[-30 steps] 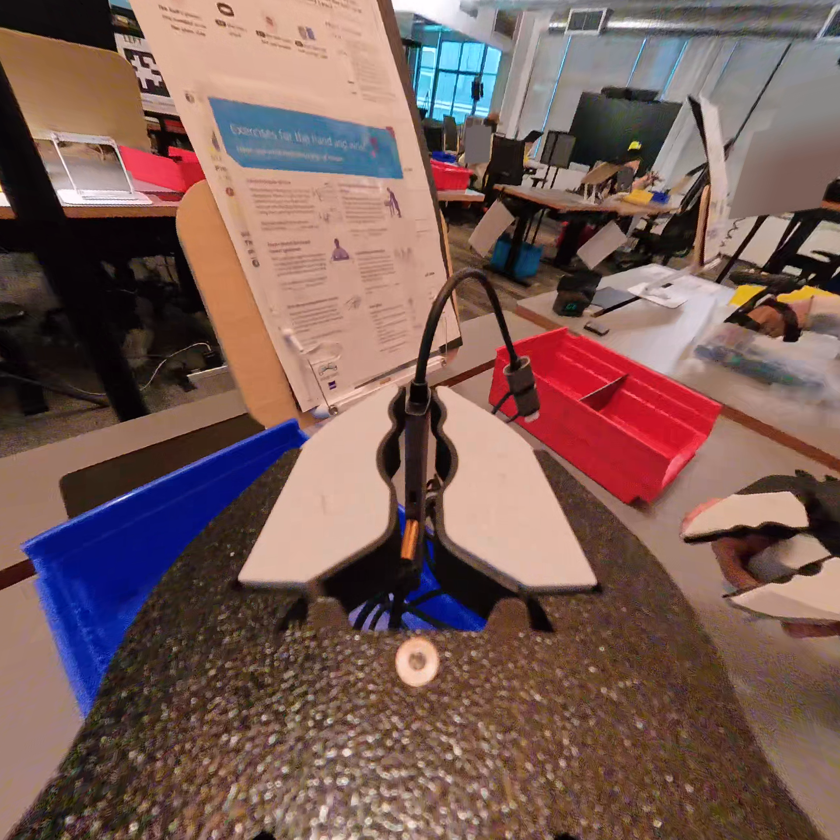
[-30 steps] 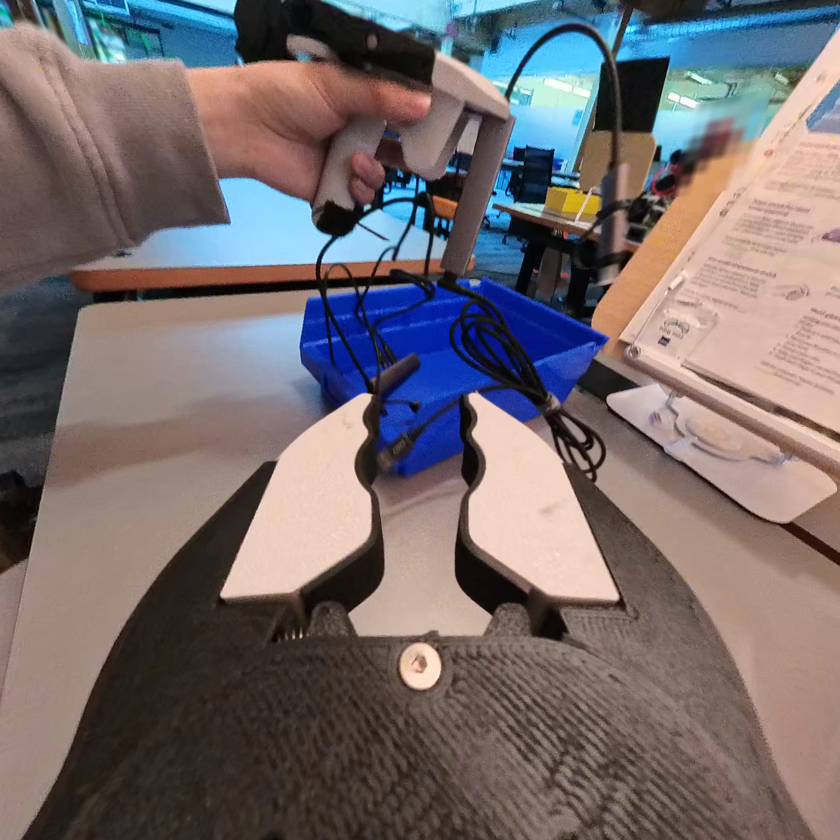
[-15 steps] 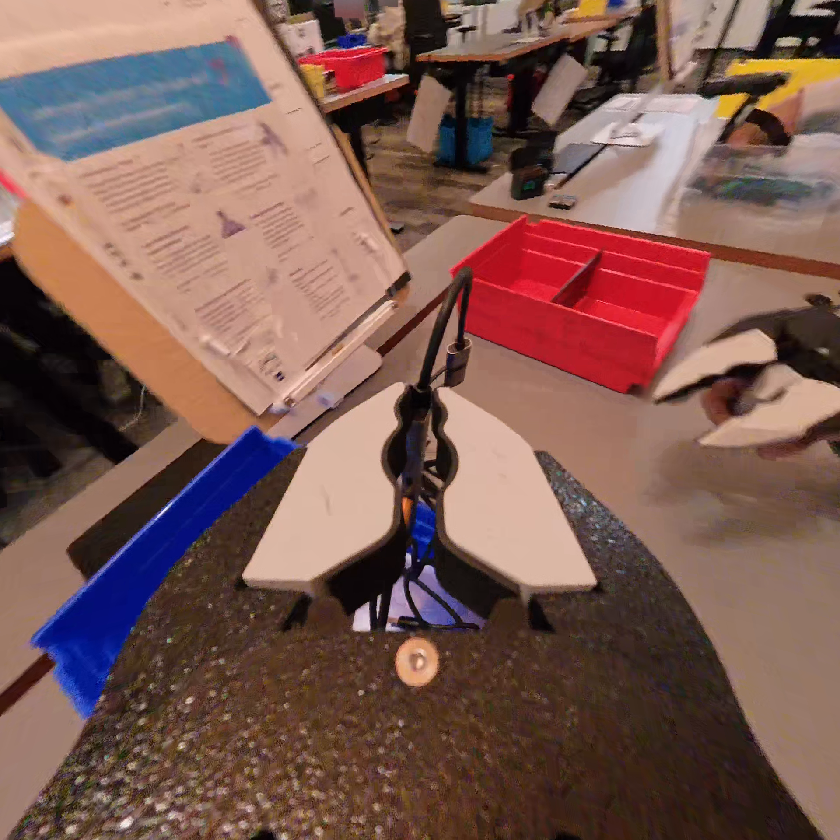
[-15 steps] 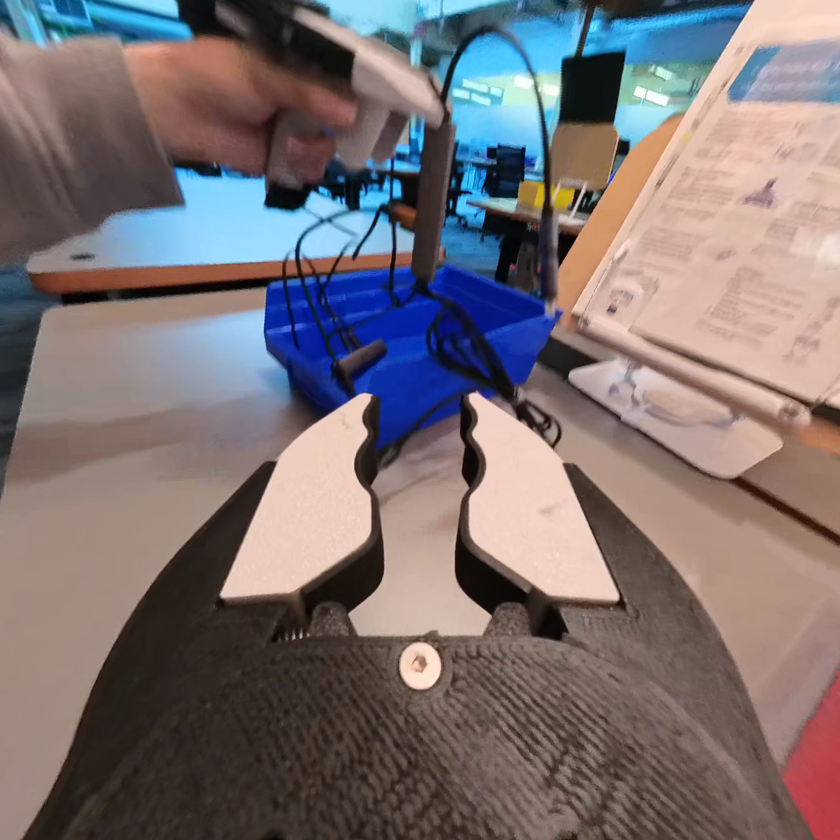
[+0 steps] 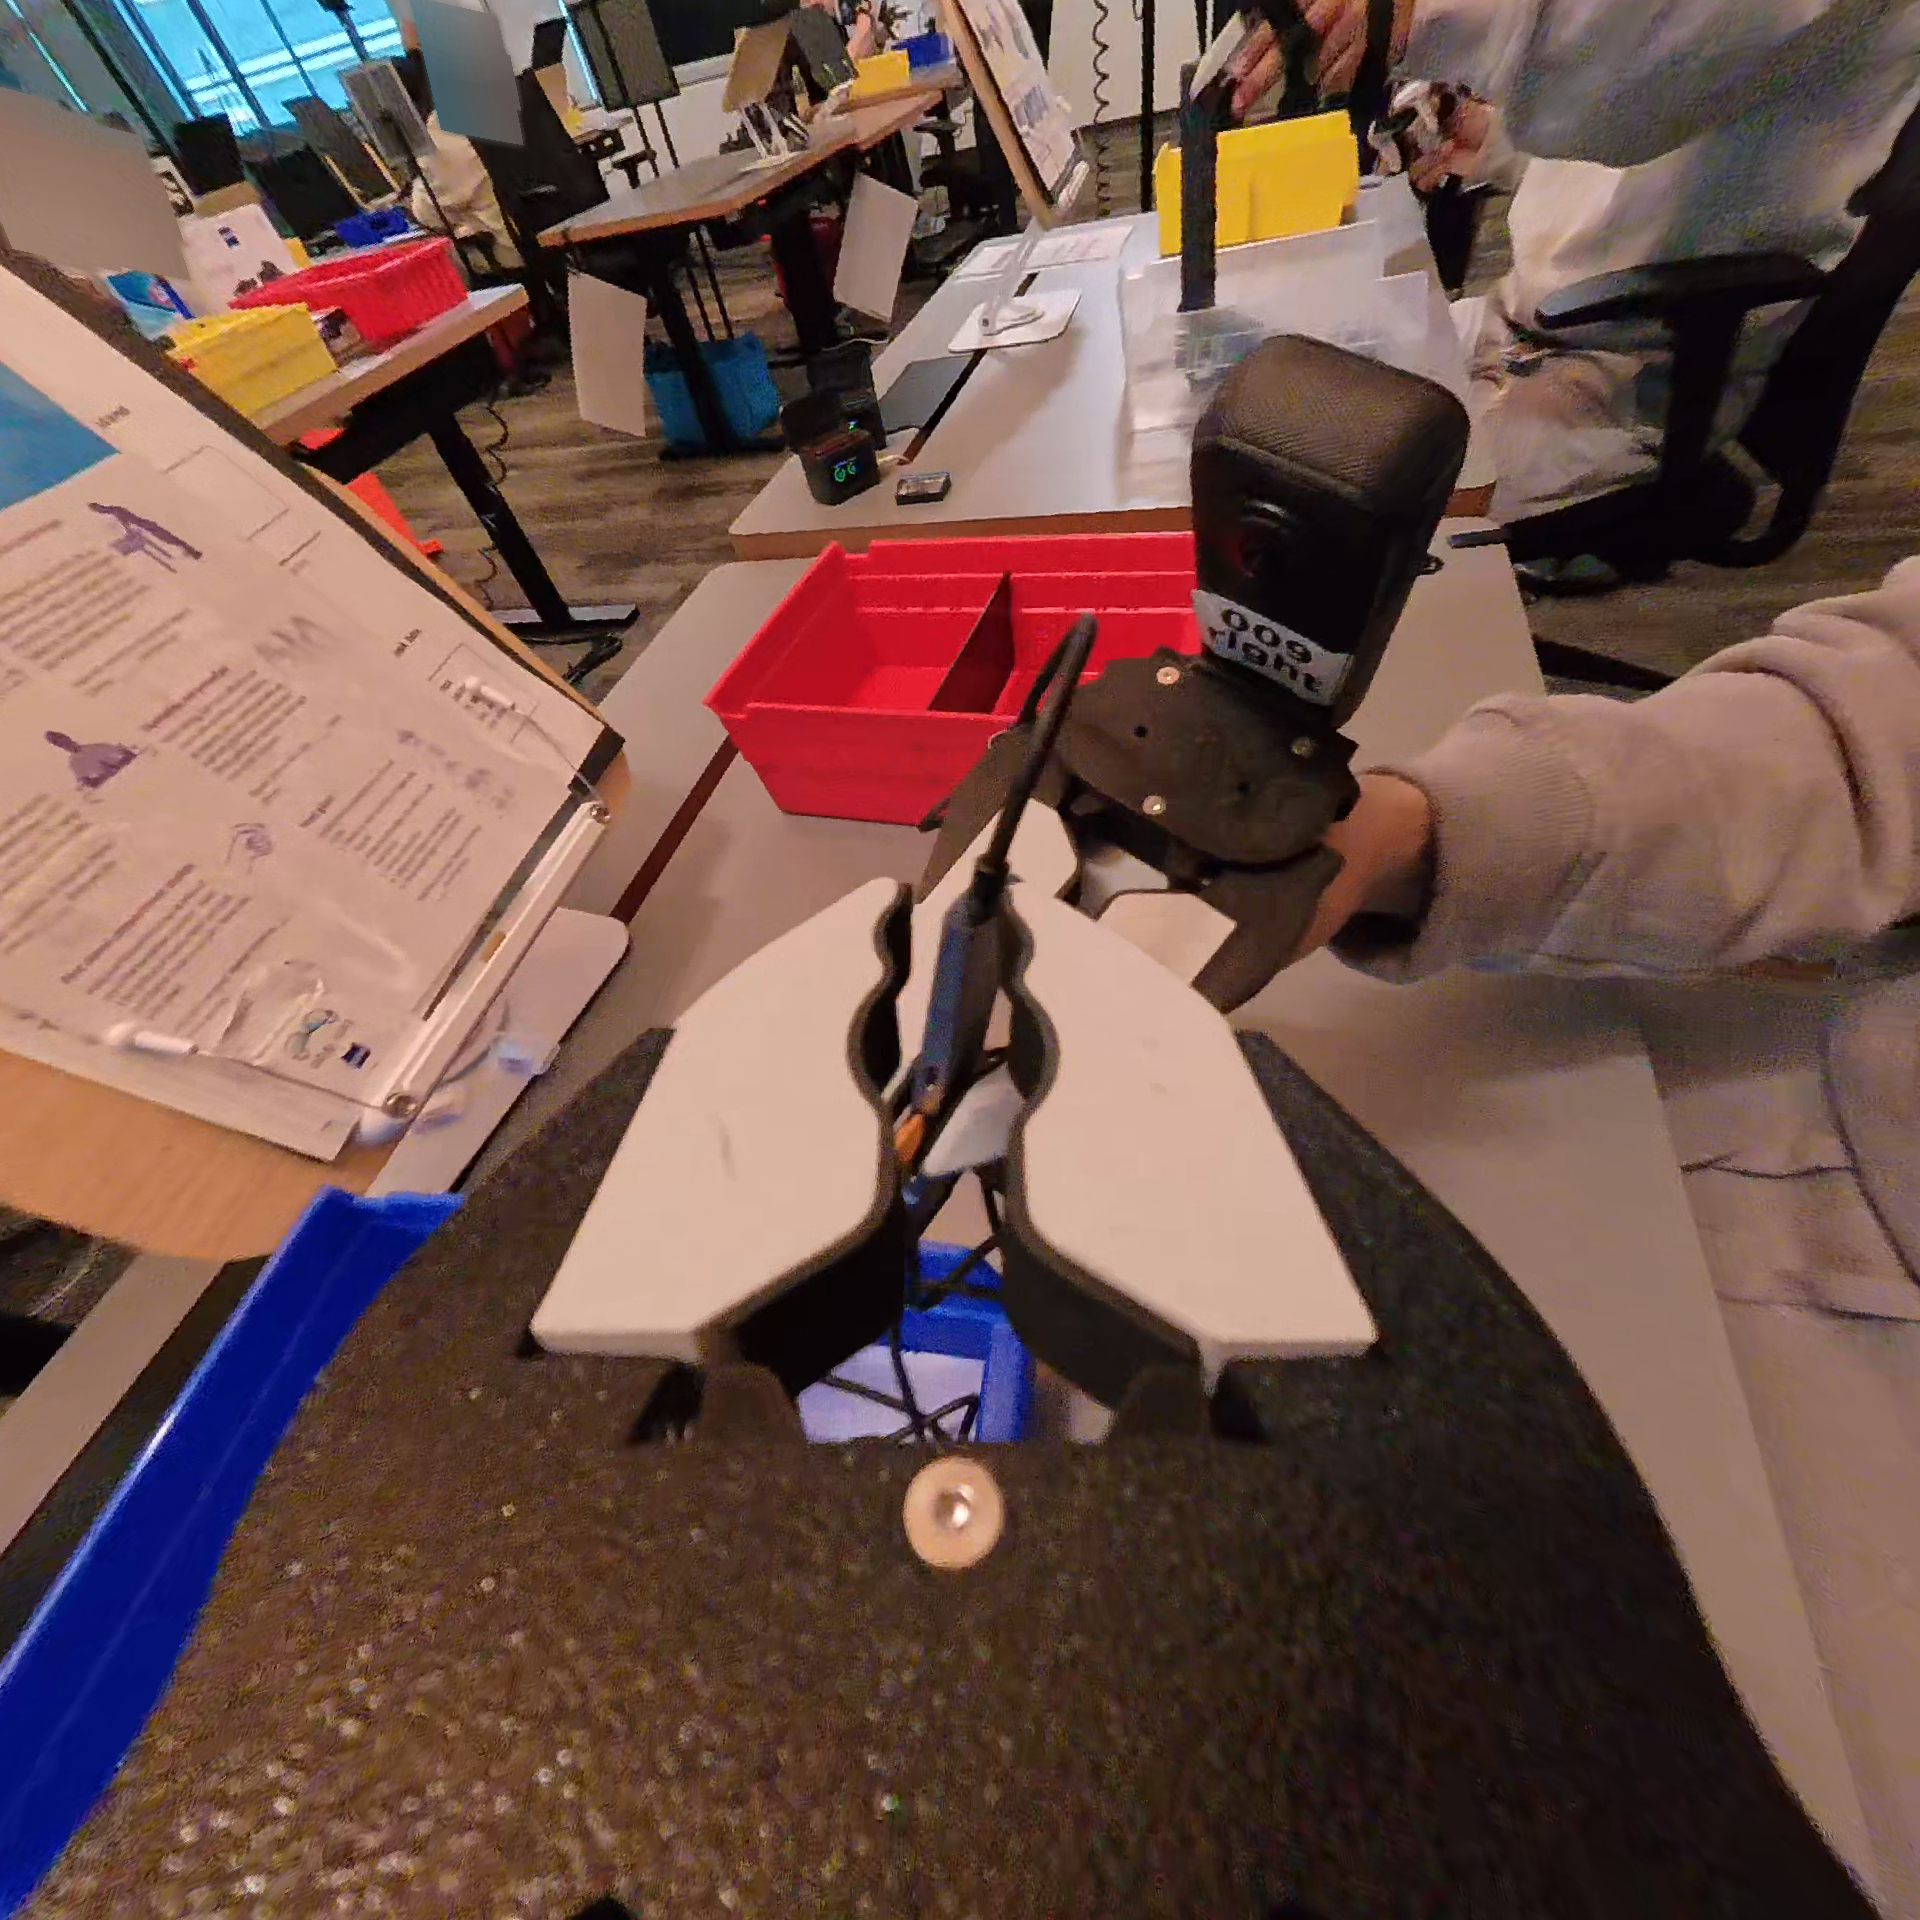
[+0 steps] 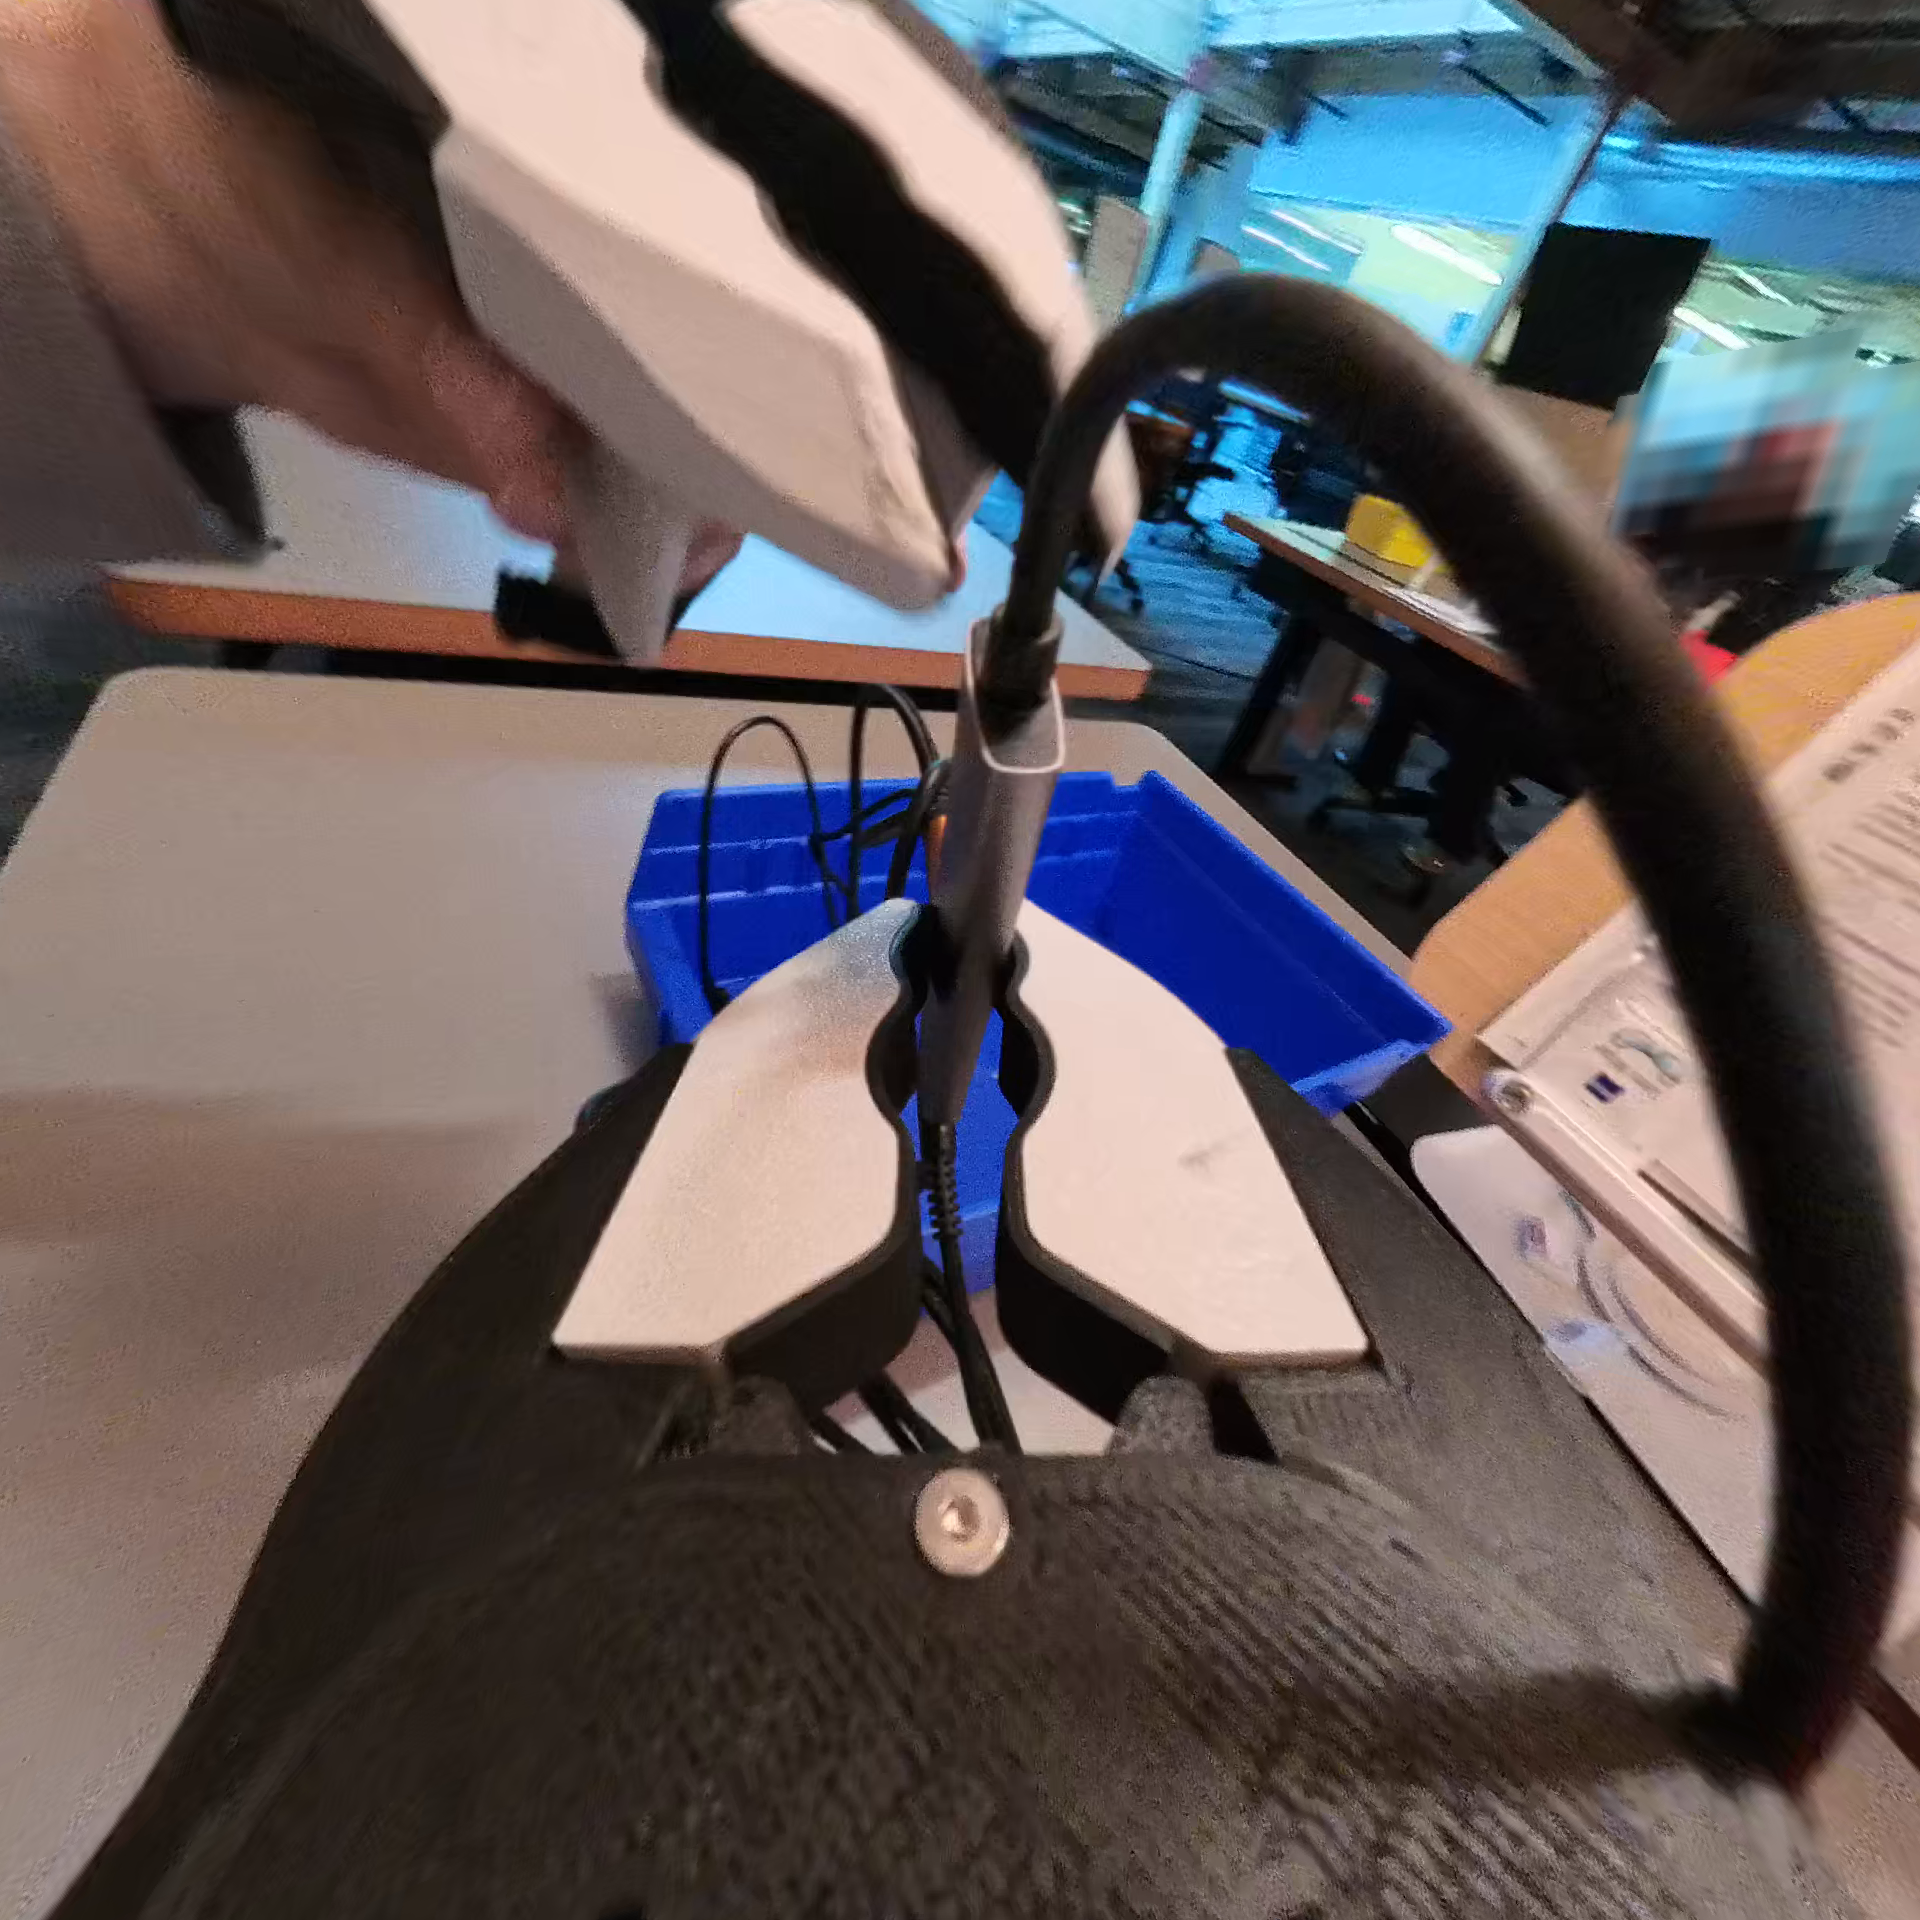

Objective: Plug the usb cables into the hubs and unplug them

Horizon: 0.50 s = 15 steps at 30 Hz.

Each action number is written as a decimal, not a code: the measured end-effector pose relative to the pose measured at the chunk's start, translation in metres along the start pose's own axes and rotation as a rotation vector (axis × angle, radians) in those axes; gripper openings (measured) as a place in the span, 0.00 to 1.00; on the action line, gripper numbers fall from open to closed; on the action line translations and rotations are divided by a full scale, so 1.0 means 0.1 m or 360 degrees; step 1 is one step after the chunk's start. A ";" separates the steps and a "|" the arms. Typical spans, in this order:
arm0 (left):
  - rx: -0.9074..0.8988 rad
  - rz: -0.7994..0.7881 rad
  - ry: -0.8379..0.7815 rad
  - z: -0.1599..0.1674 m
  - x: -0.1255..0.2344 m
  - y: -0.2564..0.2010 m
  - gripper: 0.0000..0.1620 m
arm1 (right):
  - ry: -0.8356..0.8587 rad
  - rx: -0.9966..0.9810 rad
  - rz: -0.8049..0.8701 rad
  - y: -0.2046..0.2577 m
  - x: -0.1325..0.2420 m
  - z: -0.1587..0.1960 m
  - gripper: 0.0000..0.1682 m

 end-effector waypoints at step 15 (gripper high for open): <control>-0.0401 0.0017 0.1331 1.37 0.52 0.24 0.18 | 0.0189 0.0209 -0.0360 0.22 0.12 0.24 0.06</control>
Point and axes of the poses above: each gripper's, where its closed fingertips meet, x back along the fingers, z out of its underside, y = z × x across the jaws, the point moved 2 cm from there along x, back along the fingers, and after that the axes turned 6 degrees about -y, right-handed, at the moved point
